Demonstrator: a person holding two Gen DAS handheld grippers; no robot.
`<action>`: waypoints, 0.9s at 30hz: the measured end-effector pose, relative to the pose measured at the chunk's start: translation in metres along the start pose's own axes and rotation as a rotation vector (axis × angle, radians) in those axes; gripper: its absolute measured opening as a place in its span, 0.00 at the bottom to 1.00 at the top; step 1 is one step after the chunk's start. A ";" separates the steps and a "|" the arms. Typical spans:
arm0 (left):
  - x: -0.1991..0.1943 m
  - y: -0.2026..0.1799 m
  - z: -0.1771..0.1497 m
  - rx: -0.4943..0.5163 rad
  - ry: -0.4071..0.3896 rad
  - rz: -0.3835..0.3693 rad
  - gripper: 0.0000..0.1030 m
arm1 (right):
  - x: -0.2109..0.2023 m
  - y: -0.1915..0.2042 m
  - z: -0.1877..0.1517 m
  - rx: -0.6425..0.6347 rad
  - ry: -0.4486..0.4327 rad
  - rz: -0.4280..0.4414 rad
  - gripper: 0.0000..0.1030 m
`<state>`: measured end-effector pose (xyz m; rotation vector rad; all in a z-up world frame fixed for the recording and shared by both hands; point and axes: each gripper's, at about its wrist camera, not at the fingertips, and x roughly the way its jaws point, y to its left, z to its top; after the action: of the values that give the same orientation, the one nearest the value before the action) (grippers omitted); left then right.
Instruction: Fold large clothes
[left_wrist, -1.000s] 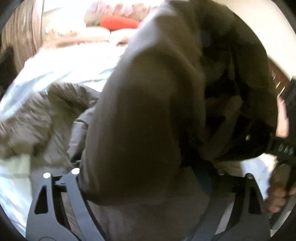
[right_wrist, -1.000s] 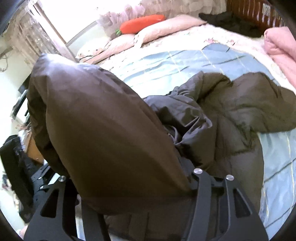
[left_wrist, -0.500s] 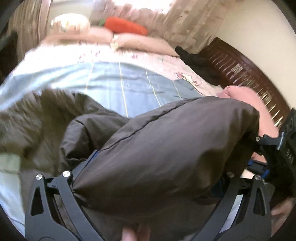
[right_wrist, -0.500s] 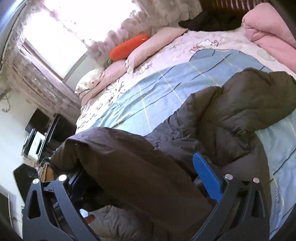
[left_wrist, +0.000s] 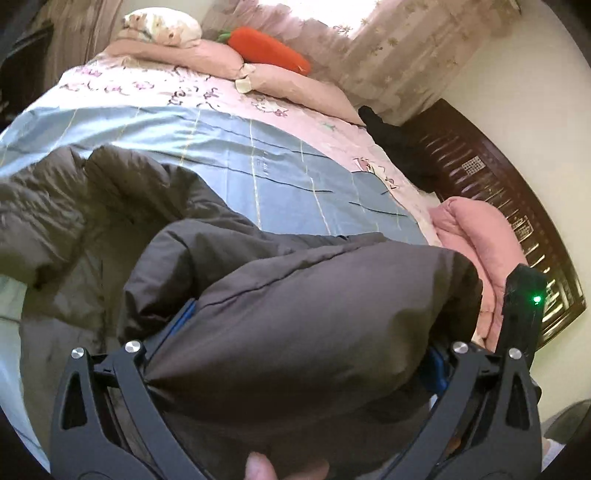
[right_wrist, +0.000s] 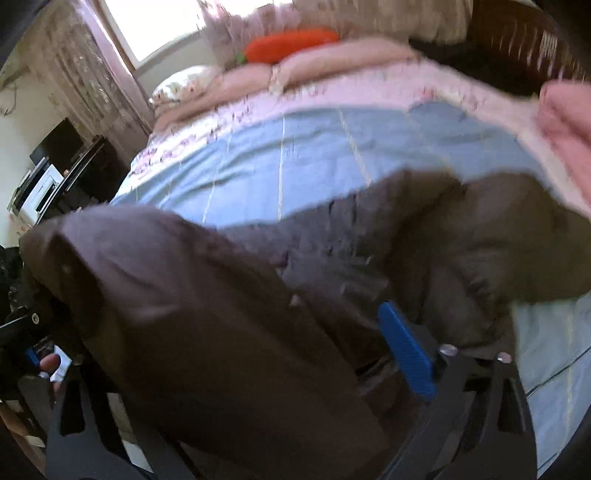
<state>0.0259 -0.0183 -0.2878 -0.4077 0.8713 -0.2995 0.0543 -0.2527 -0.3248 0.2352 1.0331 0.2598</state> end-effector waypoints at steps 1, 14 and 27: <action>0.000 0.002 0.001 -0.001 -0.010 -0.007 0.98 | 0.003 0.000 -0.004 -0.004 0.007 -0.003 0.90; -0.019 -0.038 -0.001 0.305 -0.210 0.110 0.98 | 0.022 0.000 -0.039 0.020 0.040 0.015 0.85; 0.004 -0.089 -0.017 1.019 -0.273 0.419 0.98 | 0.018 -0.002 -0.016 -0.026 -0.022 0.010 0.73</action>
<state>0.0073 -0.1023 -0.2595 0.6640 0.4289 -0.2539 0.0497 -0.2480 -0.3478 0.2190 1.0060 0.2790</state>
